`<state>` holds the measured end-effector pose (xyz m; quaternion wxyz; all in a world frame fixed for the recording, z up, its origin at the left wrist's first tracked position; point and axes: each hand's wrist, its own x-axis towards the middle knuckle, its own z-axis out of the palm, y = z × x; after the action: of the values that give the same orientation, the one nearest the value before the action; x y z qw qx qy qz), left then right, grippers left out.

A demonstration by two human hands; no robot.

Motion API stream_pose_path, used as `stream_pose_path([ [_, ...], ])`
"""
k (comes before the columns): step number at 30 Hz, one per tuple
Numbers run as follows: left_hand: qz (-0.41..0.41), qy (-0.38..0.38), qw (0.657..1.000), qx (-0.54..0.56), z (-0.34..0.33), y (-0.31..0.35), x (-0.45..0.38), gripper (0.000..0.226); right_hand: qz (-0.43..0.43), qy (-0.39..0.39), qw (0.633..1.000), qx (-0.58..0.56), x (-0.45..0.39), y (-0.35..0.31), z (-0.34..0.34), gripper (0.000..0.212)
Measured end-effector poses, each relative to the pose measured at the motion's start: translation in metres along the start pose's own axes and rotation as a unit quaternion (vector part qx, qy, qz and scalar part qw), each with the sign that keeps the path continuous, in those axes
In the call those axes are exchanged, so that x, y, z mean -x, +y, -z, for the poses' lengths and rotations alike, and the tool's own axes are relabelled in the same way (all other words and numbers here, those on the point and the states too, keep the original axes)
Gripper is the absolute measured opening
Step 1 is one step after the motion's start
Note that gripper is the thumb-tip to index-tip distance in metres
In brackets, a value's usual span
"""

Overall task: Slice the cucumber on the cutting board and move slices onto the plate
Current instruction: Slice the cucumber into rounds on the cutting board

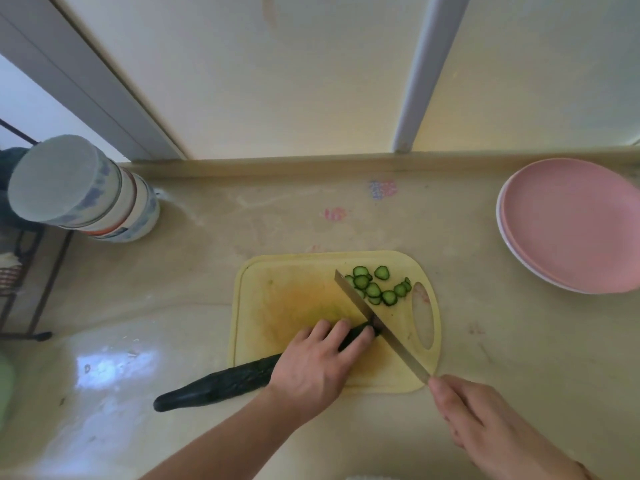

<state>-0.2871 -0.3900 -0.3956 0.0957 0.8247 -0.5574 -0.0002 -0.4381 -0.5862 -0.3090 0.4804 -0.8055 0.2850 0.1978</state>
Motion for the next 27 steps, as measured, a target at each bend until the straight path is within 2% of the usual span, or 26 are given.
stream_pose_path([
  [6,0.004,-0.001,1.000,-0.006,-0.002,0.001,-0.003,0.064,-0.008,0.012,1.000,0.014,0.007,-0.003,-0.005,0.057],
  [12,0.008,-0.003,1.000,-0.003,-0.002,0.003,-0.003,0.065,-0.014,0.003,1.000,0.028,0.003,0.003,-0.007,0.085],
  [16,0.010,0.002,1.000,0.004,-0.002,0.004,-0.004,0.062,-0.005,0.000,1.000,0.030,-0.001,0.003,-0.003,0.085],
  [20,0.006,0.002,1.000,0.007,-0.002,0.004,-0.004,0.059,-0.009,0.003,0.999,0.030,-0.007,0.006,-0.003,0.073],
  [24,0.002,0.007,1.000,0.007,-0.002,0.004,-0.004,0.055,0.007,-0.008,0.999,0.033,-0.017,0.012,-0.006,0.086],
  [27,0.000,0.014,1.000,0.008,-0.002,0.004,-0.003,0.047,0.010,-0.011,0.999,0.032,-0.018,0.014,-0.008,0.087],
])
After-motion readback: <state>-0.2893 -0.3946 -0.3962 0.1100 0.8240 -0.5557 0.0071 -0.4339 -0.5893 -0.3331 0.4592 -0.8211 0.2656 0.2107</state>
